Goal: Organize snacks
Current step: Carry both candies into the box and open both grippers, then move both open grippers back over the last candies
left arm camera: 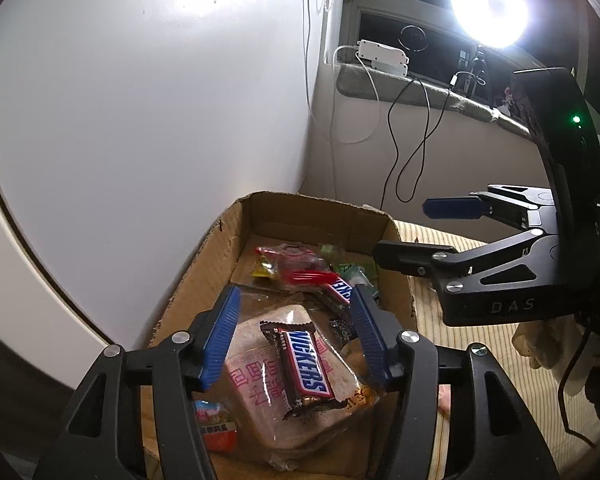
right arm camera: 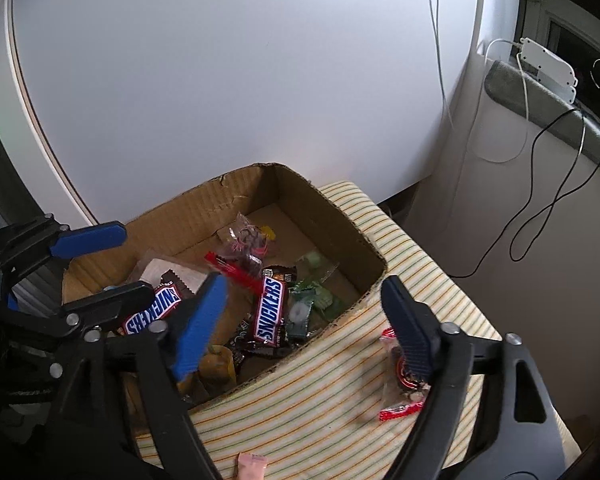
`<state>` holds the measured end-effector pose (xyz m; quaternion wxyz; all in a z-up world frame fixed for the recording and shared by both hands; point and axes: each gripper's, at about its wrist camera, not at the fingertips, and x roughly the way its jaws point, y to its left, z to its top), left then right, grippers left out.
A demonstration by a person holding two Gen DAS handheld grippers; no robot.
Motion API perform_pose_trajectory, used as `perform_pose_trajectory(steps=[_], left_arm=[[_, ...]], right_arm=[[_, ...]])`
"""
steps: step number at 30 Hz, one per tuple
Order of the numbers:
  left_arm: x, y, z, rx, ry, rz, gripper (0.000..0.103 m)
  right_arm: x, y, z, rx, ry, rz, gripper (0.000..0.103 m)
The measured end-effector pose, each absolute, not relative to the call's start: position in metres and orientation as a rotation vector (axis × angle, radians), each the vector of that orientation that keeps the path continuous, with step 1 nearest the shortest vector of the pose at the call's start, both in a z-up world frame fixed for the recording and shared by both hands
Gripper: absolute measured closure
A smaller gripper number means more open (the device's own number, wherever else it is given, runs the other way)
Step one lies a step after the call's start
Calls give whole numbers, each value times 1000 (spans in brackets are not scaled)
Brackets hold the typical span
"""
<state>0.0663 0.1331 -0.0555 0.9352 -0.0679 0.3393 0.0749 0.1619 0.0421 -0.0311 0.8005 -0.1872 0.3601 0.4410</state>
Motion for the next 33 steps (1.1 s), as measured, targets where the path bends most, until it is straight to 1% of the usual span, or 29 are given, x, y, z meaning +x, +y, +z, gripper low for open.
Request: perform_pose_trajectory(steps=[3, 23, 33], left_arm=[[63, 131, -55, -137, 691, 155, 44], [43, 95, -39, -112, 659, 108, 44], [16, 60, -38, -127, 673, 64, 44]], right_arm=[[161, 39, -31, -409, 772, 936, 17], [153, -17, -9, -392, 745, 873, 16], [172, -68, -18, -367, 762, 850, 16]])
